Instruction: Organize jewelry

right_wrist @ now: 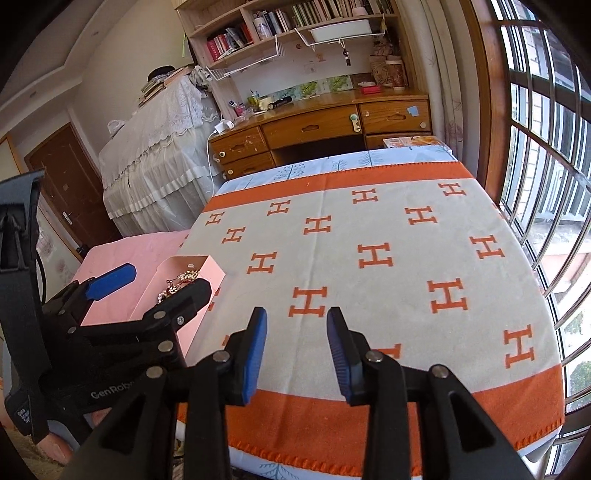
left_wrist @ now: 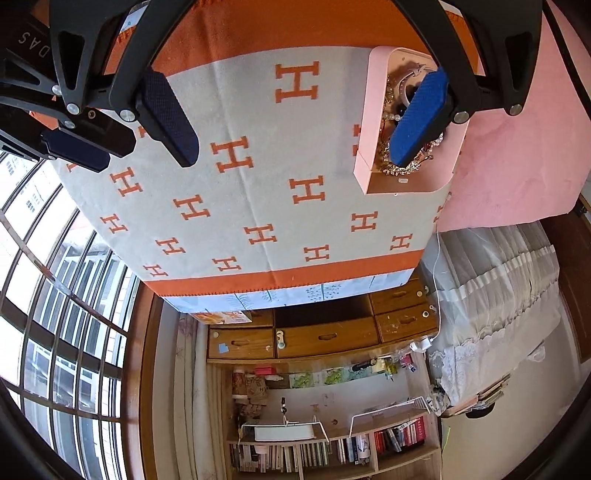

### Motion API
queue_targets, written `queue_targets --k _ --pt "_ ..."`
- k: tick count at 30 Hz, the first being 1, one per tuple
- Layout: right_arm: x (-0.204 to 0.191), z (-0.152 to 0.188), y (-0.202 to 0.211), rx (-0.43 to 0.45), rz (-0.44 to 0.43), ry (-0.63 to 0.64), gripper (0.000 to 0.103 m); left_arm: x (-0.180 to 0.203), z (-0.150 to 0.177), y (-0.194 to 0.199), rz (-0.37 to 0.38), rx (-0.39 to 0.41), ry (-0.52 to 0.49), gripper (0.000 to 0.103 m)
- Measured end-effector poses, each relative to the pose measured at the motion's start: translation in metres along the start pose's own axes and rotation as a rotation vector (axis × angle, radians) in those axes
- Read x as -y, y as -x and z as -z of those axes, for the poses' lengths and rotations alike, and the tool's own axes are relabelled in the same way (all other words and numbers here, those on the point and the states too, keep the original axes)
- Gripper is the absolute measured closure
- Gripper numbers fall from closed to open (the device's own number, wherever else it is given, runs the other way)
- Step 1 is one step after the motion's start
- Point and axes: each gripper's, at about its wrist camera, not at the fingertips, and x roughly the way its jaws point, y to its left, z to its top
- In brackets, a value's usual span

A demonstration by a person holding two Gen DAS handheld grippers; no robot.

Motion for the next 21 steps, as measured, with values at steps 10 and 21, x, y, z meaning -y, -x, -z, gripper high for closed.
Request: queue_targets --k 10,21 --pt "0.0017 -0.0023 0.0072 0.050 0.018 0.048 0.065 0.0028 0.0021 -0.0024 -0.024 -0.013 0.063 0.001" --pt "0.0027 -0.0019 0.0032 0.040 -0.005 0.046 0.065 -0.0036 0.0064 -0.0085 -0.021 -0.038 0.101 0.001"
